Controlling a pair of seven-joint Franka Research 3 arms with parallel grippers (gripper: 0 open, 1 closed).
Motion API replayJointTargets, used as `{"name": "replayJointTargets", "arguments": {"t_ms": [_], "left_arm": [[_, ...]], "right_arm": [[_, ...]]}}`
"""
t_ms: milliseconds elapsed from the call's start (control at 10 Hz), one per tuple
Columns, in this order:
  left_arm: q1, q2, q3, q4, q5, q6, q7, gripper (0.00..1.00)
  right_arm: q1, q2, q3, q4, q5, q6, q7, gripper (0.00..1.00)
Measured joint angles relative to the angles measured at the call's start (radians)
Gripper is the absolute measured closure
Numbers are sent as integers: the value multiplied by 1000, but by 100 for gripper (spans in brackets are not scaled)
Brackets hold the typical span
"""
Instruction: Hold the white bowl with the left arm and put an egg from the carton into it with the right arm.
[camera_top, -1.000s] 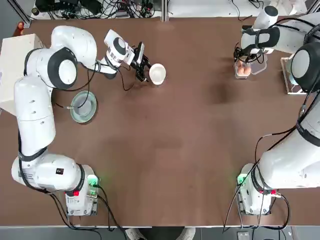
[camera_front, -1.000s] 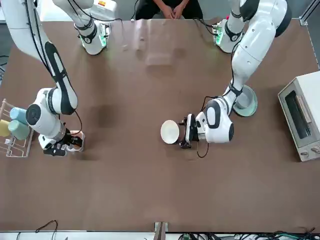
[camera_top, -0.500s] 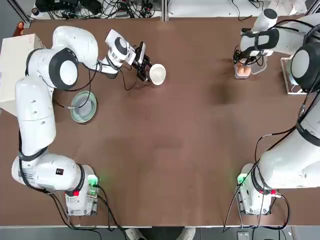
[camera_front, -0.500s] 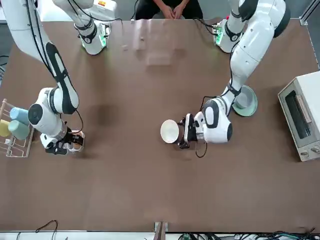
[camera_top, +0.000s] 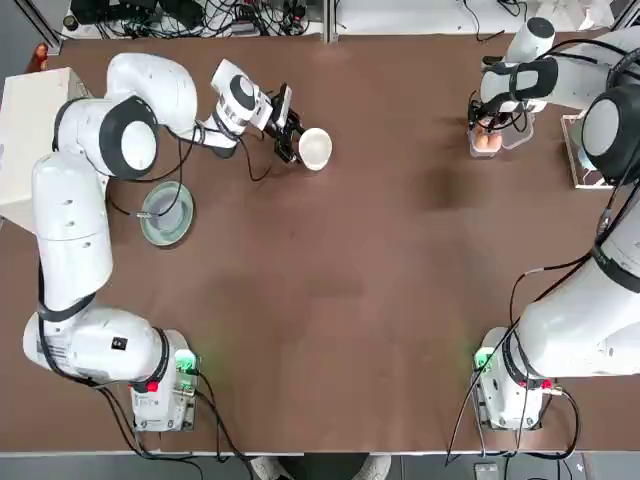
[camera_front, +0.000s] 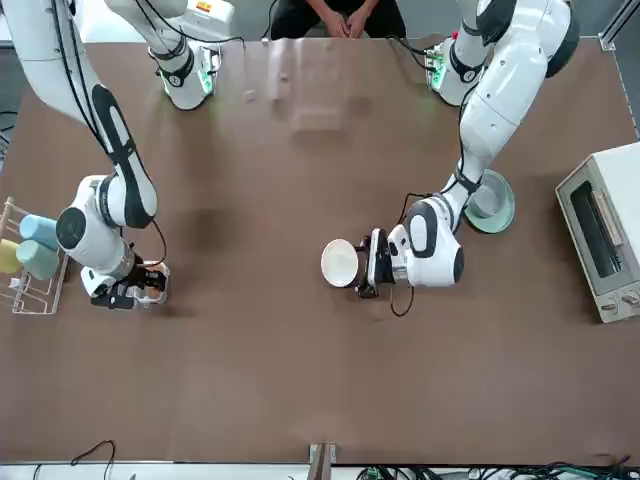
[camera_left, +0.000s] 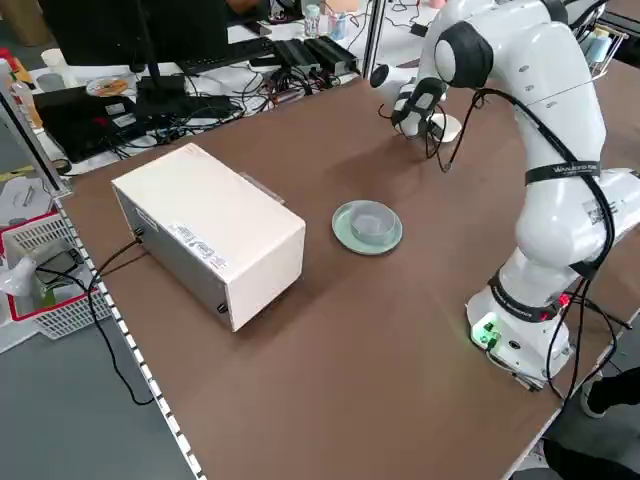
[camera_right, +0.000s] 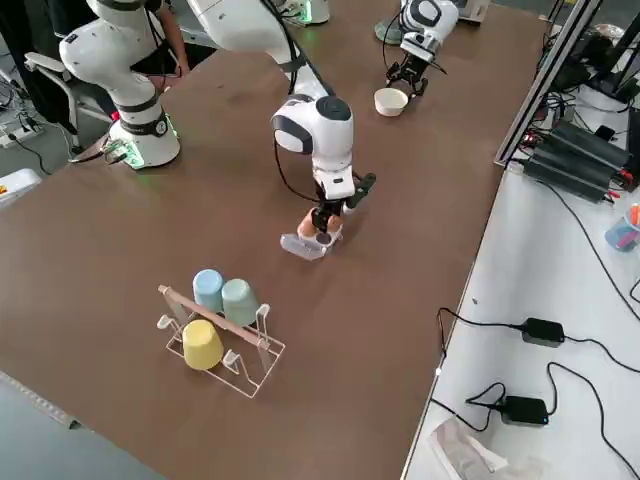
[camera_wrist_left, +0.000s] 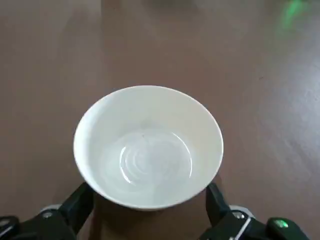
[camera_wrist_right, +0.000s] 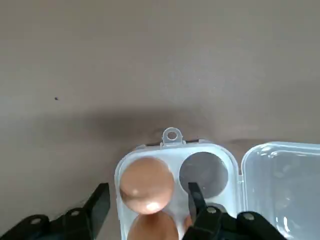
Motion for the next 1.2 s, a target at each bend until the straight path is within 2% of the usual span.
{"name": "replayJointTargets", "arguments": {"t_ms": [800, 1200], "left_arm": [[-4, 1, 0, 3, -6, 4, 0, 0], [-12, 1, 0, 4, -13, 7, 0, 0]], "right_arm": [[0, 0, 0, -22, 0, 74, 0, 33], [0, -1, -1, -29, 0, 88, 0, 49]]}}
